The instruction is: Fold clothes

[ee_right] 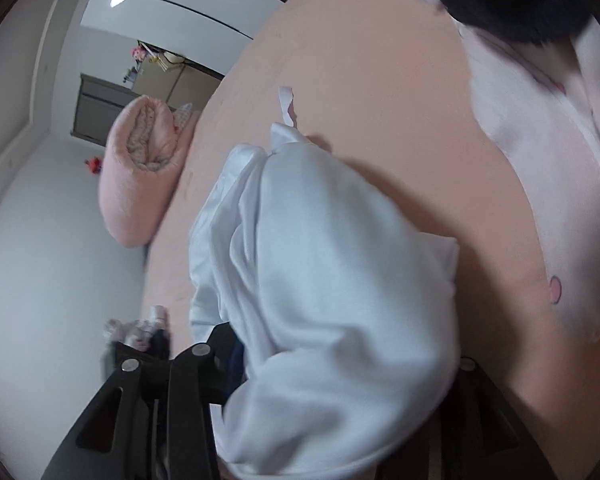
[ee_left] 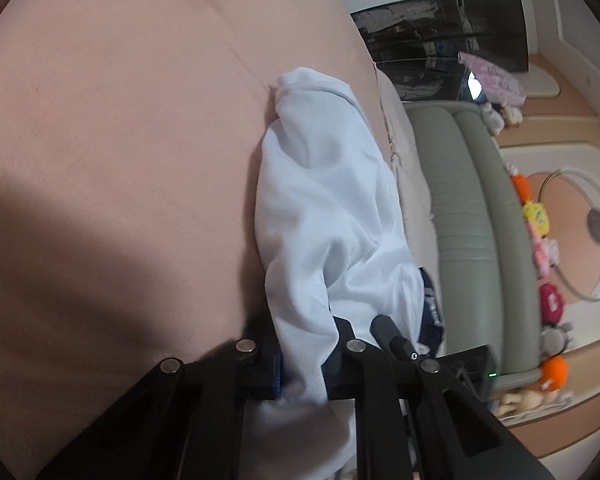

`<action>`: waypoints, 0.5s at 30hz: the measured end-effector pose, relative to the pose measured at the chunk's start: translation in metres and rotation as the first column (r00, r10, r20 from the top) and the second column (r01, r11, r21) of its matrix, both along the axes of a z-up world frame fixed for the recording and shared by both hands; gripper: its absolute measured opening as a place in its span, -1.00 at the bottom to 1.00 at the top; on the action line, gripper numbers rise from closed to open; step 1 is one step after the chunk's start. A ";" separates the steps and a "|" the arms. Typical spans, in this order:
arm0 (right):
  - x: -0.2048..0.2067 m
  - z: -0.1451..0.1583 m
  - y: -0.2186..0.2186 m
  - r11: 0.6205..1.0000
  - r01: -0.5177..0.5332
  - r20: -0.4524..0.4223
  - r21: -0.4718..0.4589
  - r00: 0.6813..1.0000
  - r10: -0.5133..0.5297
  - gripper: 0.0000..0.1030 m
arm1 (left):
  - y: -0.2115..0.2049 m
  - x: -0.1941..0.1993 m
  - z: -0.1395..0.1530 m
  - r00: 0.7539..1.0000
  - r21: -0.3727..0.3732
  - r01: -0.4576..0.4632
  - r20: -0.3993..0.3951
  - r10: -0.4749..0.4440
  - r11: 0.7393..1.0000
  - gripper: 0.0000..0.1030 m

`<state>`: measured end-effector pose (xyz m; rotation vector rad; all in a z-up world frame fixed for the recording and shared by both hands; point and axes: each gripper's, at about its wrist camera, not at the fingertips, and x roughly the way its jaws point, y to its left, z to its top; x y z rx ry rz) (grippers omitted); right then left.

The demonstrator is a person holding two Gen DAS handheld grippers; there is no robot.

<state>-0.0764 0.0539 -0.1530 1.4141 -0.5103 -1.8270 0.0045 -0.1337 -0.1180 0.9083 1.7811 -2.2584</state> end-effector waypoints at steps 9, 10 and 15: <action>0.026 0.024 -0.009 0.987 0.048 -0.152 0.156 0.988 -0.024 -0.45 | -0.008 -0.005 0.007 1.000 -0.041 0.004 0.009 -0.004 0.999 -0.76; 0.030 0.027 -0.009 0.986 0.058 -0.169 0.159 0.985 -0.031 -0.49 | -0.008 -0.006 0.009 1.000 -0.051 0.009 0.009 -0.008 0.999 -0.77; 0.050 0.047 -0.016 0.979 0.063 -0.293 0.195 0.956 -0.003 -0.56 | -0.002 -0.016 0.029 0.999 -0.163 0.038 -0.005 -0.039 0.986 -0.78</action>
